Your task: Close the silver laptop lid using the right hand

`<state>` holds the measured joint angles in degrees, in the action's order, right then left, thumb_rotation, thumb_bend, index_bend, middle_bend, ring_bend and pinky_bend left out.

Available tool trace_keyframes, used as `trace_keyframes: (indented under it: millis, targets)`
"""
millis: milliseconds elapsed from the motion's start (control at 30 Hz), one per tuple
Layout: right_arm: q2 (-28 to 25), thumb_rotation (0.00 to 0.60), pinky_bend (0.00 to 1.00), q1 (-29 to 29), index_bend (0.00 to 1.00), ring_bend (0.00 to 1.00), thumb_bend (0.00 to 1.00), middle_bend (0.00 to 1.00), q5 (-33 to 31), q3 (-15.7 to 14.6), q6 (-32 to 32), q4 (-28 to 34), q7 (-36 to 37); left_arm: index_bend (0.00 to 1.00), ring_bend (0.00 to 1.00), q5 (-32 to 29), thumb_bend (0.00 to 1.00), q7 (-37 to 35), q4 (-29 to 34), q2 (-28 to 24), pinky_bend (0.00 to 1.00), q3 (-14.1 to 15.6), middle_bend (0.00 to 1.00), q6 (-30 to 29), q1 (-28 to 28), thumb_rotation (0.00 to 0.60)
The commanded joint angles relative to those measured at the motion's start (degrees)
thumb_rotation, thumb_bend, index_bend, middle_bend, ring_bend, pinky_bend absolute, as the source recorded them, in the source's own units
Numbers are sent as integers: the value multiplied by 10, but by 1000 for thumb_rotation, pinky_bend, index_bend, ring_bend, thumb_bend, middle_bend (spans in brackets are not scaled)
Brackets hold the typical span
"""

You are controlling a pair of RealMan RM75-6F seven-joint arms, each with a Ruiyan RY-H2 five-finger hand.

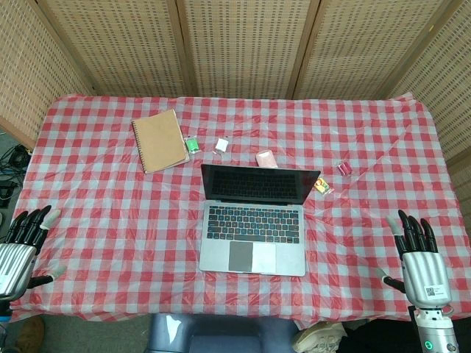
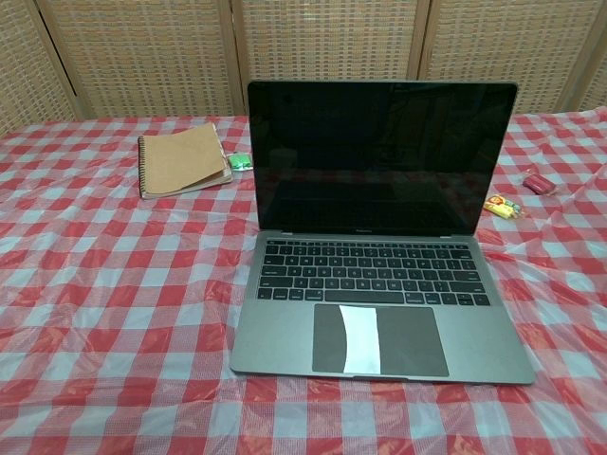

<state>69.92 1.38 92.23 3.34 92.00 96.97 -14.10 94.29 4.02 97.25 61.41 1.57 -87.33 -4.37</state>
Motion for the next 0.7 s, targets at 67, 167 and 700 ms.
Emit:
trace_keyframes:
  millis: [67, 167, 700]
  targets:
    - [0, 600, 0, 0, 0, 0, 0, 0, 4, 1, 4, -2, 10, 0, 0, 1, 0, 0, -1, 1, 0, 1, 0, 3, -1, 600]
    - [0, 600, 0, 0, 0, 0, 0, 0, 5, 0, 4, -3, 11, 0, 0, 2, 0, 0, -3, 3, 0, 1, 0, 3, -1, 600]
    - [-70, 600, 120, 138, 17, 27, 1000, 59, -42, 112, -131, 25, 146, 0, 0, -28, 0, 14, -7, 19, 0, -10, 0, 37, -16, 600]
